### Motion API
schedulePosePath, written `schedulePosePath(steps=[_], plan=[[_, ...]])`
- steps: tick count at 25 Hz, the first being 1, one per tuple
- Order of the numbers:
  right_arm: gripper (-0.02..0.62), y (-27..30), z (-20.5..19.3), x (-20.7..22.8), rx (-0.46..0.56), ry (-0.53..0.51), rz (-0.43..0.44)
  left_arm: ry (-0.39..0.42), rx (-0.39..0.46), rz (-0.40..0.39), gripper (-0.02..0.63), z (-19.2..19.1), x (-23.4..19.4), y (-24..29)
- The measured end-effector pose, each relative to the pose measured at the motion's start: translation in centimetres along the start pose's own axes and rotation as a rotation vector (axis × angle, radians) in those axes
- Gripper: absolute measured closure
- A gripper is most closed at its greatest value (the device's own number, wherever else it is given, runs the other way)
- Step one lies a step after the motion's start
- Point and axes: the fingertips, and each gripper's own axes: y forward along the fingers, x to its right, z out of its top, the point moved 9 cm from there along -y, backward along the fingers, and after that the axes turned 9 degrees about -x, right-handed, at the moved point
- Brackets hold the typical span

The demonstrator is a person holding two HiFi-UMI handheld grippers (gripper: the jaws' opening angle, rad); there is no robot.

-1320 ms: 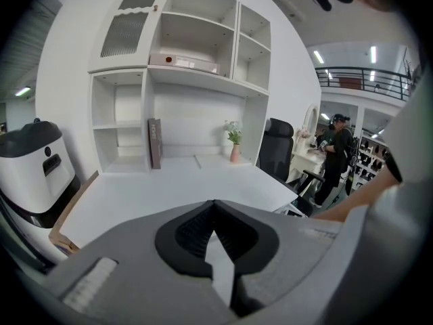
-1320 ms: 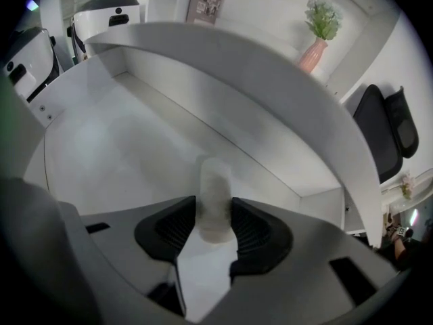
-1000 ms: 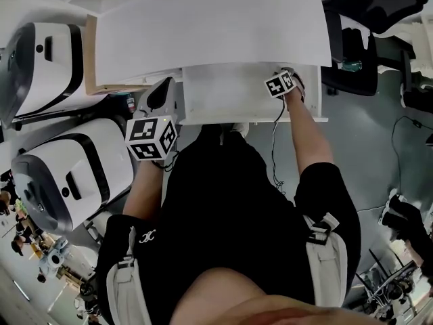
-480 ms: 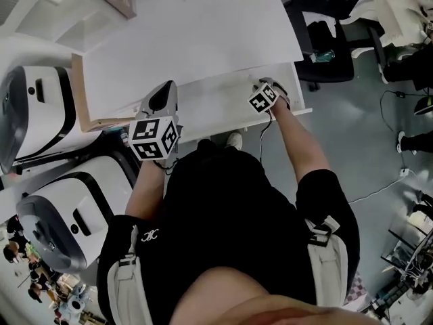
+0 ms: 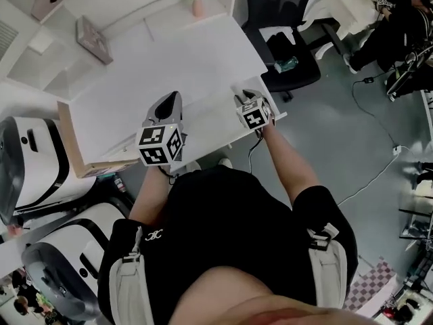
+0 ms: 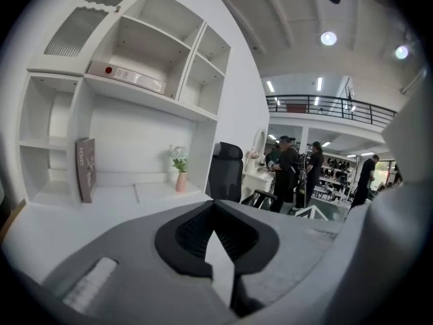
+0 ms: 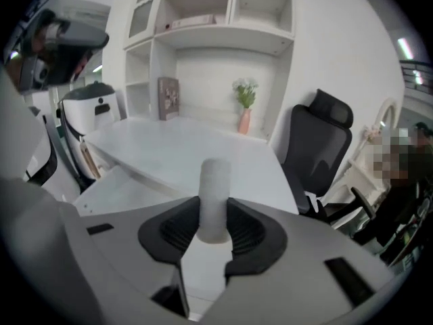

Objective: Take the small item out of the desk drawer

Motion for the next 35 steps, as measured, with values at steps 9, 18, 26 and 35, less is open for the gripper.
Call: schedulePosePath(steps=[9, 18, 26, 35], plan=[[0.477, -13.8, 6.0, 1.4, 0.366, 0.189, -0.103, 0.050, 0.078, -0.096, 0.592, 3.6, 2.7, 0.5], [0.482, -23.2, 6.9, 2.2, 0.645, 0.334, -0.296, 0.125, 0.127, -0.173, 0.591, 6.5, 5.3, 0.7], [0.480, -25.7, 6.6, 2.6, 0.727, 0.366, -0.361, 0.140, 0.151, -0.188, 0.592, 7.6, 6.1, 0.3], [0.482, -25.5, 7.5, 1.7, 0.747, 0.350, -0.349, 0.135, 0.158, -0.181, 0.592, 7.8, 5.2, 0.1]])
